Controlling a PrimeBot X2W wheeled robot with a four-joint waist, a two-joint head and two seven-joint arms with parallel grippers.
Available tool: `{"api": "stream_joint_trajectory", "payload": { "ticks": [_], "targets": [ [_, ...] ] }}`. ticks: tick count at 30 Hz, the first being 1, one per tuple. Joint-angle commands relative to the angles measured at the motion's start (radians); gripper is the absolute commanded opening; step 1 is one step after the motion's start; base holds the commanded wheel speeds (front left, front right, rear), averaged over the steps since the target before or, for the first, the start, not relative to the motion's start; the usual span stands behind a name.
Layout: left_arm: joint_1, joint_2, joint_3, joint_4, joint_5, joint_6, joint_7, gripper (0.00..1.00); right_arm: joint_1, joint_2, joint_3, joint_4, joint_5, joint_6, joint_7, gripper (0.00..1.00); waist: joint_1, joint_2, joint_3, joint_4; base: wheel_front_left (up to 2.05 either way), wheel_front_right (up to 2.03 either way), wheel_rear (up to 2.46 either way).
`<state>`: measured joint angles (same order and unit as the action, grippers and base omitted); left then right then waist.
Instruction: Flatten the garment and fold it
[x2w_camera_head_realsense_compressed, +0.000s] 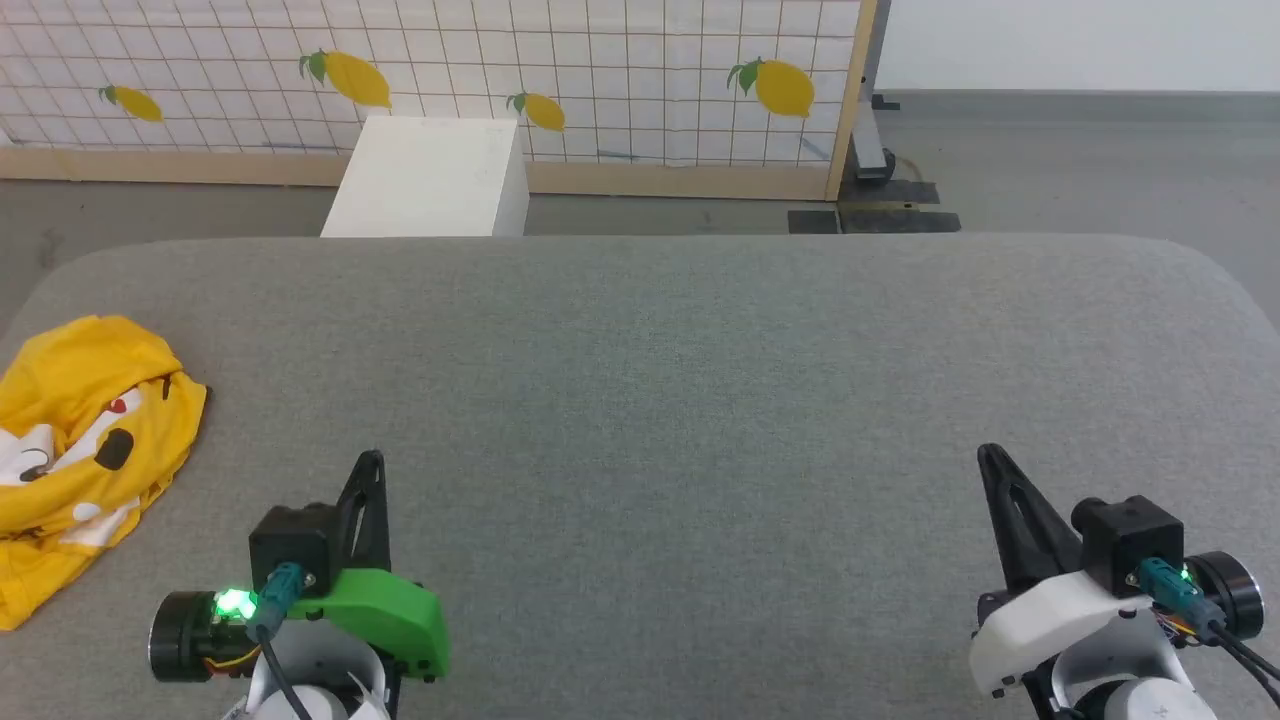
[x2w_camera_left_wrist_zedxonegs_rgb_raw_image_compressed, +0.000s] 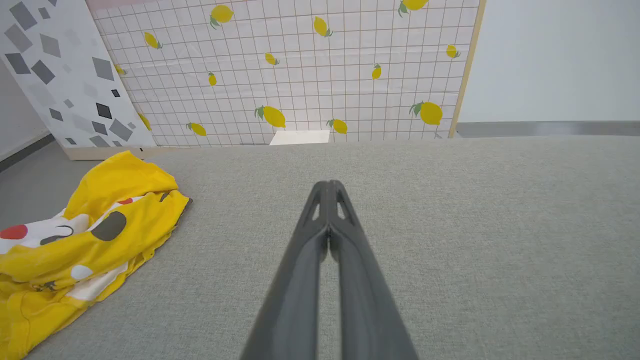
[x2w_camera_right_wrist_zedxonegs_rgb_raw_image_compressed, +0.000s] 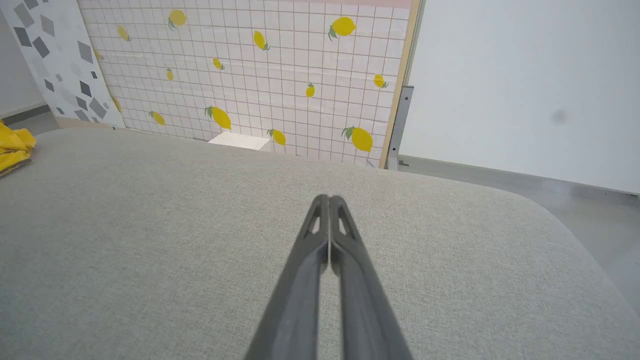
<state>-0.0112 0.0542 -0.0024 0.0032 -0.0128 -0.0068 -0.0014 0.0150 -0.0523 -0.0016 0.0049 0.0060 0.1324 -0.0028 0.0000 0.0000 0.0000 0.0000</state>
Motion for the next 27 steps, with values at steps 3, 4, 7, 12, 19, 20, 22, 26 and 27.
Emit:
{"api": "stream_joint_trajectory", "payload": {
  "ticks": [3, 4, 7, 12, 19, 20, 22, 26, 27],
  "targets": [
    [0.011, -0.004, 0.002, -0.003, 0.013, 0.007, 0.001, 0.0, -0.015, 0.002, 0.002, -0.005, -0.006, -0.002, 0.003, 0.0, 0.0, 0.0, 0.0, 0.0, 0.0, 0.0, 0.0],
    [0.011, -0.004, 0.002, -0.003, 0.013, 0.007, 0.001, 0.0, -0.015, 0.002, 0.002, -0.005, -0.006, -0.002, 0.003, 0.0, 0.0, 0.0, 0.0, 0.0, 0.0, 0.0, 0.0],
    [0.011, -0.004, 0.002, -0.003, 0.013, 0.007, 0.001, 0.0, -0.015, 0.002, 0.002, -0.005, -0.006, -0.002, 0.003, 0.0, 0.0, 0.0, 0.0, 0.0, 0.0, 0.0, 0.0],
    [0.011, -0.004, 0.002, -0.003, 0.013, 0.007, 0.001, 0.0, -0.015, 0.002, 0.002, -0.005, -0.006, -0.002, 0.003, 0.0, 0.0, 0.0, 0.0, 0.0, 0.0, 0.0, 0.0],
    [0.011, -0.004, 0.002, -0.003, 0.013, 0.007, 0.001, 0.0, -0.015, 0.002, 0.002, -0.005, -0.006, -0.002, 0.003, 0.0, 0.0, 0.0, 0.0, 0.0, 0.0, 0.0, 0.0],
    [0.011, -0.004, 0.002, -0.003, 0.013, 0.007, 0.001, 0.0, -0.015, 0.002, 0.002, -0.005, -0.006, -0.002, 0.003, 0.0, 0.0, 0.0, 0.0, 0.0, 0.0, 0.0, 0.0],
    [0.011, -0.004, 0.002, -0.003, 0.013, 0.007, 0.001, 0.0, -0.015, 0.002, 0.002, -0.005, -0.006, -0.002, 0.003, 0.0, 0.0, 0.0, 0.0, 0.0, 0.0, 0.0, 0.0],
    [0.0, 0.0, 0.0, 0.0, 0.0, 0.0, 0.0, 1.0, 0.0, 0.0, 0.0, 0.0, 0.0, 0.0, 0.0, 1.0, 0.0, 0.0, 0.0, 0.0, 0.0, 0.0, 0.0],
    [0.0, 0.0, 0.0, 0.0, -0.001, 0.0, 0.0, 1.0, 0.0, 0.0, 0.0, 0.001, 0.0, 0.0, 0.0, 1.0, 0.0, 0.0, 0.0, 0.0, 0.0, 0.0, 0.0]
  ]
}}
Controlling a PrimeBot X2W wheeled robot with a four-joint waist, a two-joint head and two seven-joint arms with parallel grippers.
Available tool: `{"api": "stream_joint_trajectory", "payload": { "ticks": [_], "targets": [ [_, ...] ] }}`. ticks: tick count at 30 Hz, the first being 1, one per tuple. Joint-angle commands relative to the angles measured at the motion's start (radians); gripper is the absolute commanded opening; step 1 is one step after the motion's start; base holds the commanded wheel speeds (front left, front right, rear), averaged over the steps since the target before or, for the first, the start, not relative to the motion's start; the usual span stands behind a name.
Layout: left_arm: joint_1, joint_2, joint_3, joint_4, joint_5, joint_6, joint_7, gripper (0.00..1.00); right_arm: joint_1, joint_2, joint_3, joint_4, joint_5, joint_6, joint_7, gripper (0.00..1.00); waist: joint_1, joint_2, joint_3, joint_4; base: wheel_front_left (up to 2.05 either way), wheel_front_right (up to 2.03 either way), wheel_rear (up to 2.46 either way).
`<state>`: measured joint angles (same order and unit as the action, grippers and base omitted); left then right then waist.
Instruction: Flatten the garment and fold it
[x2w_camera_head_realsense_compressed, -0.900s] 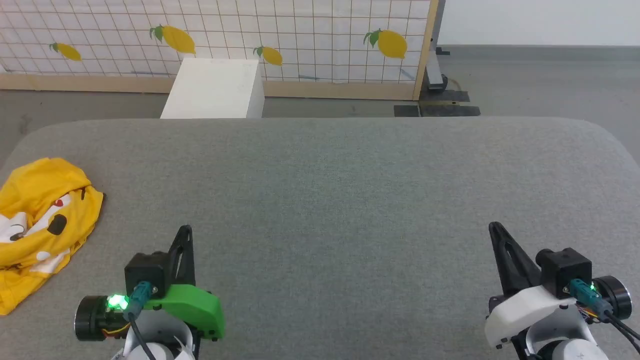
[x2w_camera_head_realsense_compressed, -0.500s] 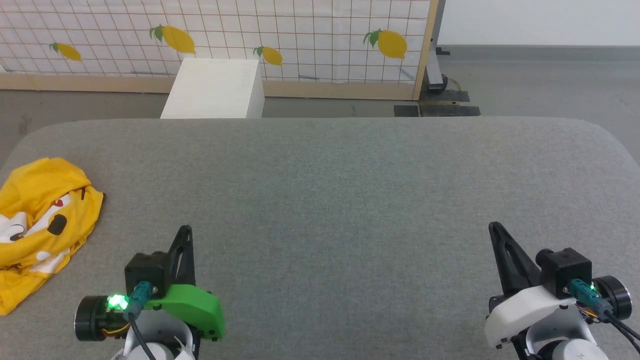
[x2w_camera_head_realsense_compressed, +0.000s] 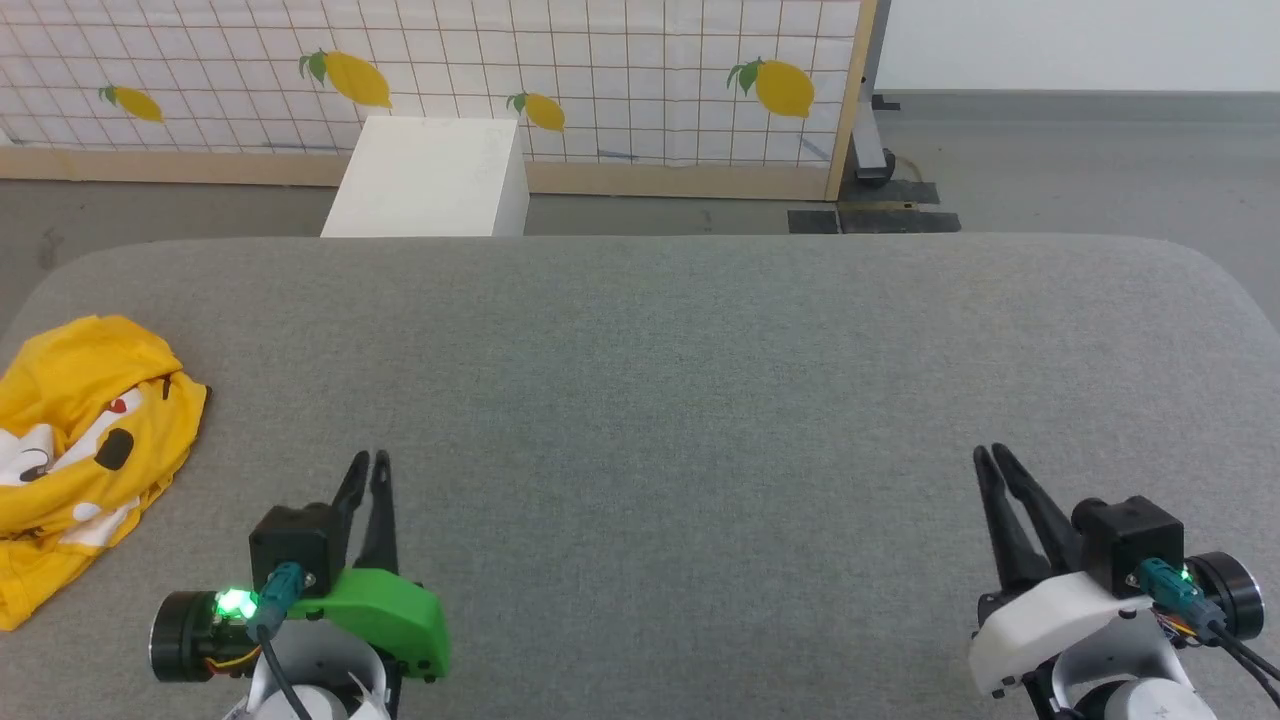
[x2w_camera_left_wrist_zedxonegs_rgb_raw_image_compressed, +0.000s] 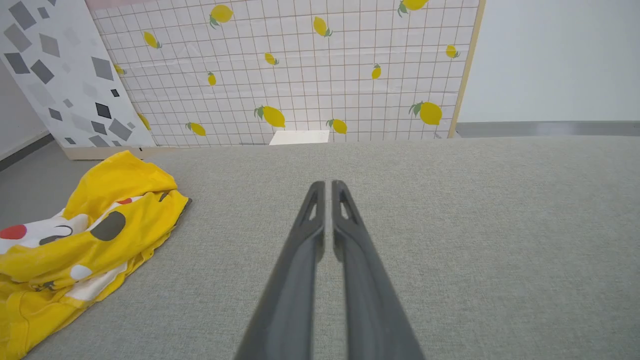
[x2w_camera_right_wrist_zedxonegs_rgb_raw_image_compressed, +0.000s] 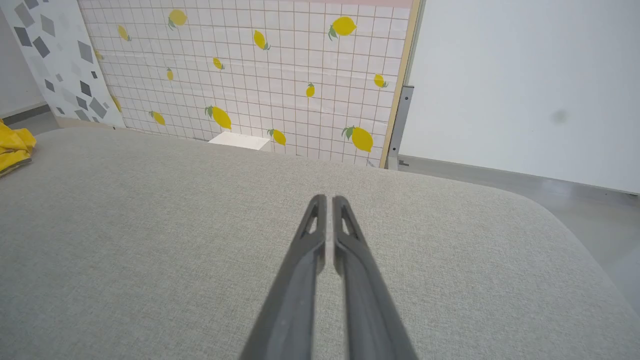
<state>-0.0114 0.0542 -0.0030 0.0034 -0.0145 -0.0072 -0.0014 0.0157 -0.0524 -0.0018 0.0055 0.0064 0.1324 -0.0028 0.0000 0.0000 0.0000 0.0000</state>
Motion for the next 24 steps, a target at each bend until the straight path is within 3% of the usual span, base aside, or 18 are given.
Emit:
{"api": "stream_joint_trajectory", "payload": {
  "ticks": [1, 14, 24],
  "targets": [
    [0.0, 0.0, -0.001, 0.0, -0.001, 0.0, 0.0, 1.0, 0.0, 0.0, 0.0, 0.0, 0.0, 0.0, 0.0, 1.0, 0.0, 0.0, 0.0, 0.0, 0.0, 0.0, 0.0],
    [-0.01, 0.001, -0.019, 0.021, -0.015, 0.013, -0.02, 1.0, -0.005, 0.0, -0.003, 0.008, 0.007, 0.0, -0.012, 1.0, 0.0, 0.0, 0.0, 0.014, 0.0, 0.0, 0.0],
    [-0.014, 0.009, -0.027, 0.044, -0.033, 0.034, -0.046, 1.0, -0.01, 0.0, 0.001, 0.02, 0.012, 0.0, -0.024, 1.0, 0.0, 0.0, -0.003, 0.077, 0.0, 0.0, 0.0]
  ]
}}
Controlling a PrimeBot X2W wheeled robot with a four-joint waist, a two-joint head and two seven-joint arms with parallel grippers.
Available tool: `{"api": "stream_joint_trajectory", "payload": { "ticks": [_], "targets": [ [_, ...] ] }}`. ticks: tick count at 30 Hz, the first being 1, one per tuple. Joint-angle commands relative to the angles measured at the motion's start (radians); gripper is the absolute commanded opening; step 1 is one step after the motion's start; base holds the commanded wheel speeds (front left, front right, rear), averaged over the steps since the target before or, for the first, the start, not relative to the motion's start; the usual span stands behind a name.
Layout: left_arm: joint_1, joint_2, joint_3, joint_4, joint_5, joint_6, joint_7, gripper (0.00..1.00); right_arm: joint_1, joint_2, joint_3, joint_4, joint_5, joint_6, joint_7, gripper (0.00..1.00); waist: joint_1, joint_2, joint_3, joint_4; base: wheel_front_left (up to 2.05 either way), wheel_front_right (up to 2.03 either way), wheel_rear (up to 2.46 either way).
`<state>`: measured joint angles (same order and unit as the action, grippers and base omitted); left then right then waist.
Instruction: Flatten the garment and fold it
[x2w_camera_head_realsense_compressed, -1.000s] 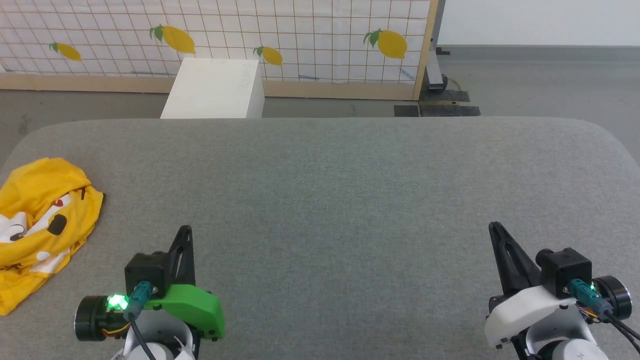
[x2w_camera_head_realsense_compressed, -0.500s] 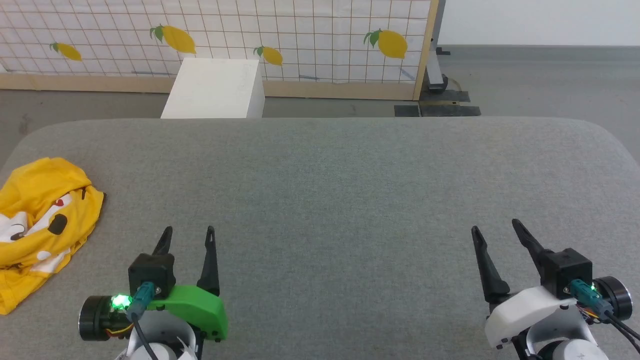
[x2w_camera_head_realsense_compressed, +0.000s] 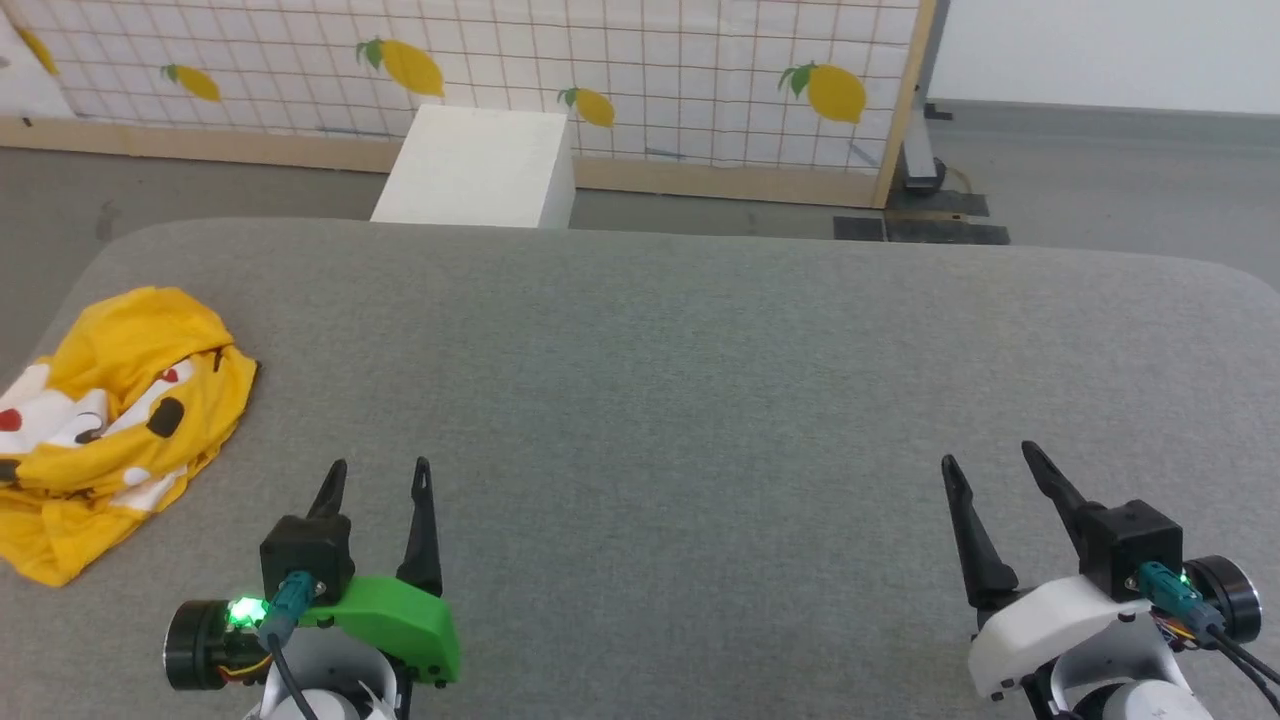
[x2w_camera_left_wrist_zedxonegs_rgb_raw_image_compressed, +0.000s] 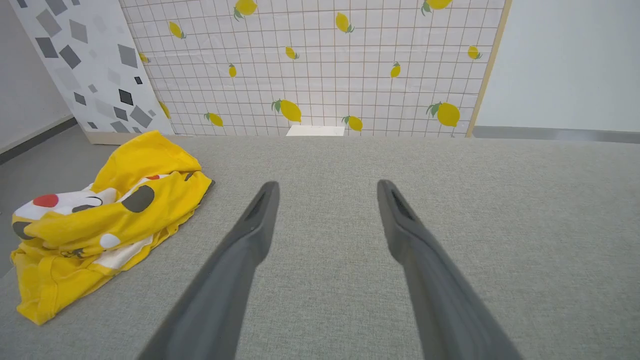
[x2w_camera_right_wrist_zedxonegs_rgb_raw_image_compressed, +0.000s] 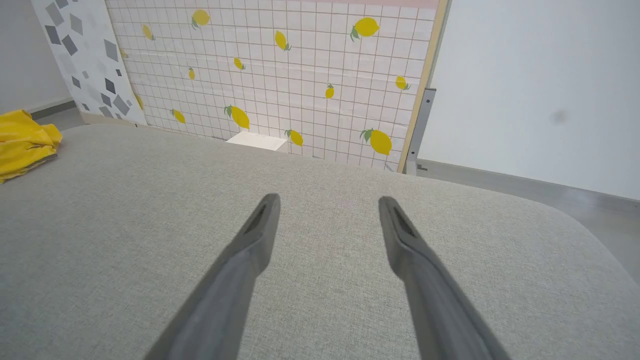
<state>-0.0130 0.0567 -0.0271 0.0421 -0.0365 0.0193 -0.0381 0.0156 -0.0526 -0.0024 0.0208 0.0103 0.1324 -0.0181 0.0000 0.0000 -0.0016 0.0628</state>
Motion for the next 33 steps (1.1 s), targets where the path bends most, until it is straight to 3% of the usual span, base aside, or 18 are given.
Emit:
{"api": "stream_joint_trajectory", "payload": {
  "ticks": [1, 33],
  "targets": [
    [-0.012, 0.007, -0.003, 0.006, -0.012, 0.009, -0.011, 1.0, -0.011, 0.0, 0.002, 0.005, 0.009, 0.0, -0.01, 1.0, 0.0, 0.0, -0.002, 0.019, 0.0, 0.0, 0.0],
    [0.021, 0.038, -0.021, 0.017, -0.068, 0.081, -0.065, 1.0, -0.032, 0.001, 0.025, 0.041, 0.033, -0.001, -0.048, 1.0, 0.0, 0.0, -0.003, 0.223, 0.0, 0.0, 0.0]
  ]
}}
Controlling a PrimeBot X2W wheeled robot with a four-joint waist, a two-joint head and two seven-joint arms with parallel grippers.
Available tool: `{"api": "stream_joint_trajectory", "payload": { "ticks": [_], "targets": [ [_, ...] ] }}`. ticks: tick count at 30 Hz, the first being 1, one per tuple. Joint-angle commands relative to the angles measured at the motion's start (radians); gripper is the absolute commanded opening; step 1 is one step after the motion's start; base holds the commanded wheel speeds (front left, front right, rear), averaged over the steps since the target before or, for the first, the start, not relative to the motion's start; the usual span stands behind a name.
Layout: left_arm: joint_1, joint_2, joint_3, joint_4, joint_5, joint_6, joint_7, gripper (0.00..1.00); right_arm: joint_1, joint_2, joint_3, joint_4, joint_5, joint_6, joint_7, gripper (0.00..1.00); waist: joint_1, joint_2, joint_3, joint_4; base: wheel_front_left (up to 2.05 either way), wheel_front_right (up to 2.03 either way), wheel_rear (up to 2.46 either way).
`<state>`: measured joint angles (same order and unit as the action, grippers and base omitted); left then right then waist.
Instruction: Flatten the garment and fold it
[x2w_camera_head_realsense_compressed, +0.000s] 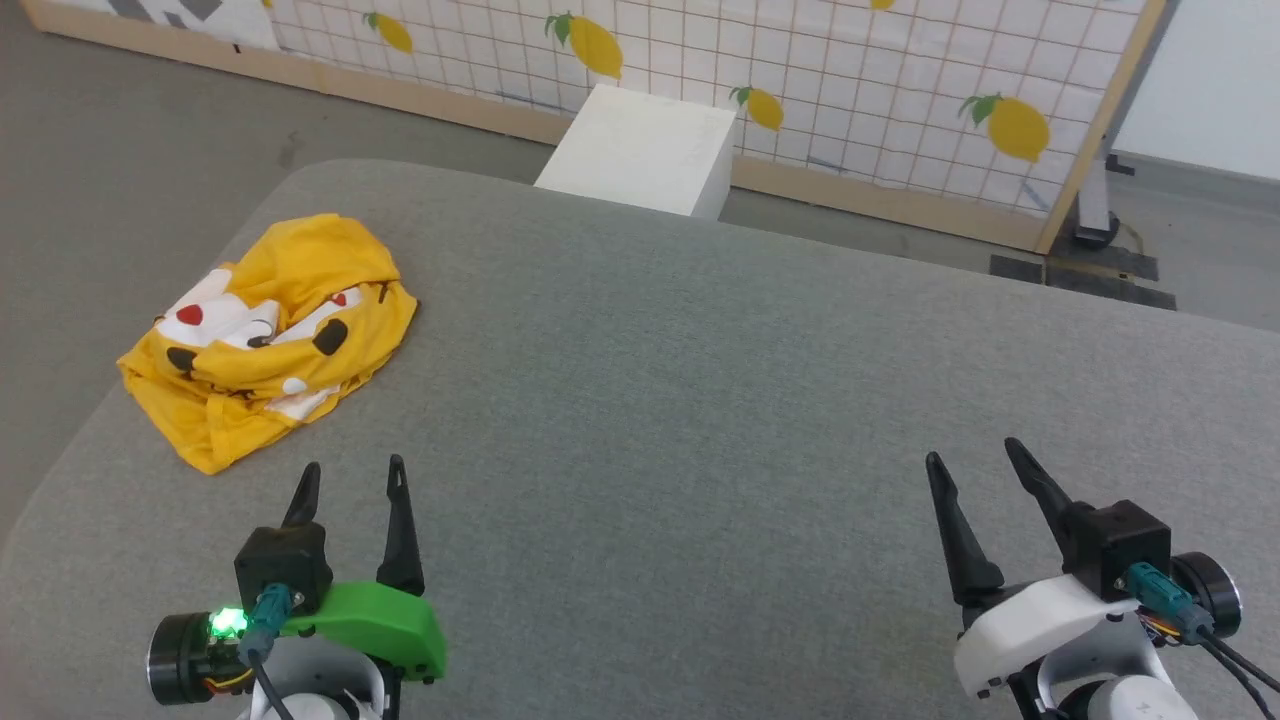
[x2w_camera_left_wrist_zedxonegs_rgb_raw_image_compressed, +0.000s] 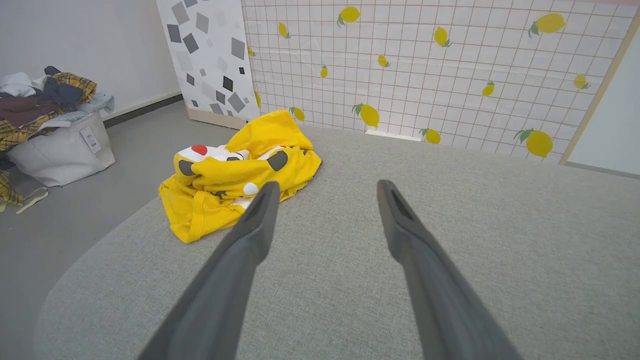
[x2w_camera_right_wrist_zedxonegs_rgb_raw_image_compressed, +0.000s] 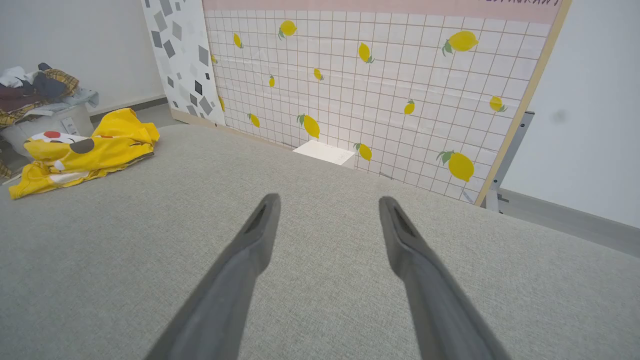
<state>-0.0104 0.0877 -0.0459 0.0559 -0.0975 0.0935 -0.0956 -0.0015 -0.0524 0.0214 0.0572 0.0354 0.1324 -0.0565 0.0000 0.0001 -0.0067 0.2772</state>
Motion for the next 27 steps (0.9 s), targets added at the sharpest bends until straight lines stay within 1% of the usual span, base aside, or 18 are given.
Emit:
{"api": "stream_joint_trajectory", "payload": {
  "ticks": [1, 15, 18, 27],
  "targets": [
    [0.018, 0.008, -0.003, 0.004, -0.009, 0.008, -0.01, 1.0, -0.016, 0.001, 0.001, 0.005, 0.009, -0.001, -0.01, 1.0, 0.0, -0.0001, 0.002, 0.013, 0.0, 0.0, 0.0],
    [0.02, 0.016, -0.017, 0.022, -0.036, 0.038, -0.041, 1.0, -0.026, 0.001, 0.007, 0.017, 0.017, -0.001, -0.024, 1.0, 0.0, -0.0001, 0.009, 0.081, 0.0, 0.0, 0.0],
    [0.022, 0.015, -0.026, 0.018, -0.037, 0.05, -0.042, 1.0, -0.027, 0.001, 0.007, 0.021, 0.02, -0.001, -0.028, 1.0, 0.0, -0.0001, 0.009, 0.098, 0.0, 0.0, 0.0],
    [0.022, 0.028, -0.029, 0.036, -0.06, 0.064, -0.063, 1.0, -0.033, 0.001, 0.013, 0.033, 0.029, -0.001, -0.038, 1.0, 0.0, -0.0001, 0.011, 0.142, 0.0, 0.0, 0.0]
  ]
}}
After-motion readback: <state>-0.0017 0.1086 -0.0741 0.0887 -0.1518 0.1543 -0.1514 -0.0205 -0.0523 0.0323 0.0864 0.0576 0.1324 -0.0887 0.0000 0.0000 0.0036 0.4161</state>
